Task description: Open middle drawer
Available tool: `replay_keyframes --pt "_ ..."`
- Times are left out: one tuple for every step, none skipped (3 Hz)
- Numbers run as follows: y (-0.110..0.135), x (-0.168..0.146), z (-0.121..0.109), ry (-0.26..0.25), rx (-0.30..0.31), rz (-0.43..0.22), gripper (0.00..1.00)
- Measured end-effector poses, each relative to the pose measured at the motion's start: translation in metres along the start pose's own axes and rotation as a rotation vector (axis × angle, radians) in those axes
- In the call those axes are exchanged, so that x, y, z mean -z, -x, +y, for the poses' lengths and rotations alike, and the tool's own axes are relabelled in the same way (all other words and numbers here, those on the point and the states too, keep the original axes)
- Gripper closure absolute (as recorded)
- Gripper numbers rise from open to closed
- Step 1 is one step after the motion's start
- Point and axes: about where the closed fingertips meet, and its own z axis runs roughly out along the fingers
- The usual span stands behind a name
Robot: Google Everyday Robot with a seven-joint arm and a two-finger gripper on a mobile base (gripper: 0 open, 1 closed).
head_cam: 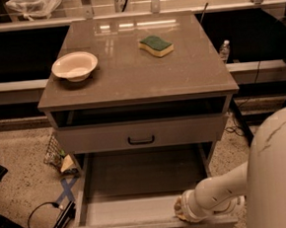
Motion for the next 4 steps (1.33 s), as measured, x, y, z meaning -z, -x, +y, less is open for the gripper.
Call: replay_keyframes --pt "0.0002 -0.0001 0.0001 0.000 0.000 0.000 0.79" --pt "0.0006 -0.0005 0.0003 0.001 0.001 -0.001 0.56" --pt "0.0011 -0.0009 0.0006 0.003 0.002 -0.001 0.33" --pt "0.0016 -0.0014 0.0009 0.004 0.002 -0.002 0.08"
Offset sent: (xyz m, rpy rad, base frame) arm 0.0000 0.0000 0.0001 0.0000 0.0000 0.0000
